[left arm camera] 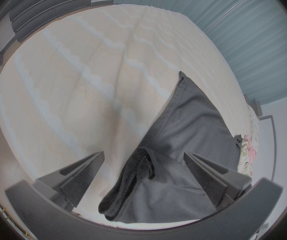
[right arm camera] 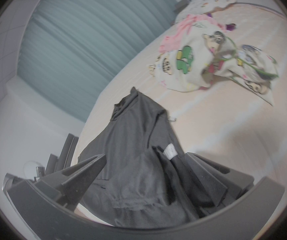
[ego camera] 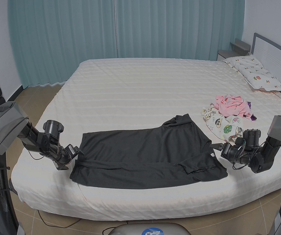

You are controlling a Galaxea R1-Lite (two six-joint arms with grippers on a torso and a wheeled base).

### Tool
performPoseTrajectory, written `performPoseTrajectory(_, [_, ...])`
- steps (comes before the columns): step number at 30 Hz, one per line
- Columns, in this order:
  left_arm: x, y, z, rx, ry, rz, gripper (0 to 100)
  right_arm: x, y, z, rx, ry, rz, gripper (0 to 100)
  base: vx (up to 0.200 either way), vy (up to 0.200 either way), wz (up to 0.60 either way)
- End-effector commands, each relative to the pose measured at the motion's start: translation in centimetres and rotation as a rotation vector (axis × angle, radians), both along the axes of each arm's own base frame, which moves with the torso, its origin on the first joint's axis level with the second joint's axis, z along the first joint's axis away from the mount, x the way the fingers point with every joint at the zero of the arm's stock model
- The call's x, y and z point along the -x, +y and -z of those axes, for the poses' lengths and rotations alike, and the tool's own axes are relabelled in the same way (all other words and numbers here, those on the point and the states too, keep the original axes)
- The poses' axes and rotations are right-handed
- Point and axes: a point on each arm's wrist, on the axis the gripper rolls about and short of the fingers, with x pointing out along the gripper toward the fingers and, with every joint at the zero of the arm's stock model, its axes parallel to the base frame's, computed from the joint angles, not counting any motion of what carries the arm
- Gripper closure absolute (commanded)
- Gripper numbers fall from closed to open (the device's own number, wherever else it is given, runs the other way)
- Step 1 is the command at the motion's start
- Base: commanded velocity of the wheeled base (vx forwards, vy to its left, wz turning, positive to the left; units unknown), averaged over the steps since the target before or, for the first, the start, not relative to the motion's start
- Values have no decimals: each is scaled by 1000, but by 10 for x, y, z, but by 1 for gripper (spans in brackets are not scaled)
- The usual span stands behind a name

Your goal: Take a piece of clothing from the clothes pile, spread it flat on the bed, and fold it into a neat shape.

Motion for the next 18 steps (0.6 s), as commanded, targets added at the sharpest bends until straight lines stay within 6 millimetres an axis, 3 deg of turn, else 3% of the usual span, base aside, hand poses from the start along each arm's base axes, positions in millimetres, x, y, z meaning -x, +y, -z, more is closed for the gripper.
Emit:
performPoseTrajectory(1, [21, 10, -34, 89, -33, -16, 0, 25, 18, -18, -75, 55, 119, 0, 0, 0, 0])
performPoseTrajectory(5, [36, 9, -35, 140, -6, -32, 0, 39, 38, -28, -160, 100, 219, 0, 0, 0, 0])
performPoseTrajectory(9, [42, 7, -29, 180, 25, -15, 0, 48, 59, -19, -131, 160, 248, 0, 0, 0, 0])
performPoseTrajectory(18, [49, 6, -23, 208, 54, -50, 0, 48, 66, -1, -114, 204, 332, 0, 0, 0, 0])
